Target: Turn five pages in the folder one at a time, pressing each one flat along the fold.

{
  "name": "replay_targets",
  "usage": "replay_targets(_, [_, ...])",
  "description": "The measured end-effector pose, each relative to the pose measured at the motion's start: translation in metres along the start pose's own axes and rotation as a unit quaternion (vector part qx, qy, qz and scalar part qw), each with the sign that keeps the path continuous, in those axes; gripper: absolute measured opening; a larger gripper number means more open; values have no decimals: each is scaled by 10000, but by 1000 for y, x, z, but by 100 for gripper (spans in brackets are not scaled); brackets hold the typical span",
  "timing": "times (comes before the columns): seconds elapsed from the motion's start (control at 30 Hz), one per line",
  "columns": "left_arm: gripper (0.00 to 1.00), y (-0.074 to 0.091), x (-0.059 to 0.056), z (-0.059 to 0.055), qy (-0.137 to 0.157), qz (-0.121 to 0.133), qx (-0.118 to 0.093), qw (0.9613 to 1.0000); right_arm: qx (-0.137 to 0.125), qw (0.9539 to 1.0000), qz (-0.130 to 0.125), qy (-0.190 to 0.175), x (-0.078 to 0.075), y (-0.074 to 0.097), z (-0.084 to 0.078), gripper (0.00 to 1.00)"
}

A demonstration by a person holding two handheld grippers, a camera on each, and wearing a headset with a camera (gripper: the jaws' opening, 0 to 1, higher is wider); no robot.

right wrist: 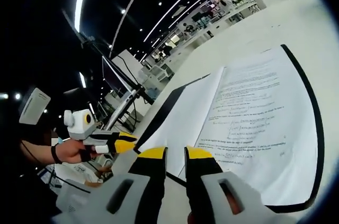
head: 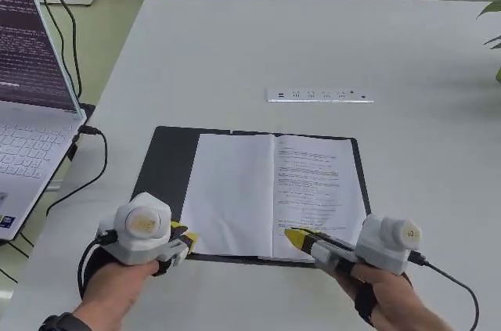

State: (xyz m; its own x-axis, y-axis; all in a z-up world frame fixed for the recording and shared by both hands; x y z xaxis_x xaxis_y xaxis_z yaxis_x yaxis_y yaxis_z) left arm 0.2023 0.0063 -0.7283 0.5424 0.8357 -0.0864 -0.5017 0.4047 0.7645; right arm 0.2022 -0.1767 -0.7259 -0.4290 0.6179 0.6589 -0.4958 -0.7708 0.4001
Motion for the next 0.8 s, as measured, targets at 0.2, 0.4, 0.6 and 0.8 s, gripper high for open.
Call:
replay_targets(0.2, [17, 6, -5, 9, -120, 18, -56, 9999, -35, 9994, -213, 264, -8, 13, 10, 20])
replay_targets(0.4, [20, 14, -7, 19, -181, 15, -157, 9997, -186, 9984, -358, 407, -15, 31, 25, 22])
replay_targets(0.6, [23, 24, -10, 23, -183, 19, -222, 9996, -211, 9957, -445, 778, -10, 48, 42, 26])
replay_targets(0.8, [28, 35, -5, 26, -295, 101, -271, 9991, -89, 9901, -622, 1256, -11, 63, 48, 33])
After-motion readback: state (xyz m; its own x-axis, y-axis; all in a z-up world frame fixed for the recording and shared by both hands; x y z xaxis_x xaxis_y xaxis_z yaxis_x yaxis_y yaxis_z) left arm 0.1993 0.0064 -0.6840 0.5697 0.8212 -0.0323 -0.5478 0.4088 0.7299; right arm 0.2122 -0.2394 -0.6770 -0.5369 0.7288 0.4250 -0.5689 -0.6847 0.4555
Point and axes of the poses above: the centre of the closed fingertips' face, and the gripper's own axes: y roughly backward along the fingers, x roughly to its left, z roughly out of its top, the point moved 1 cm from there along y, roughly backward along the fingers, and after that the axes turned 7 degrees about x, right-handed, at the moved point
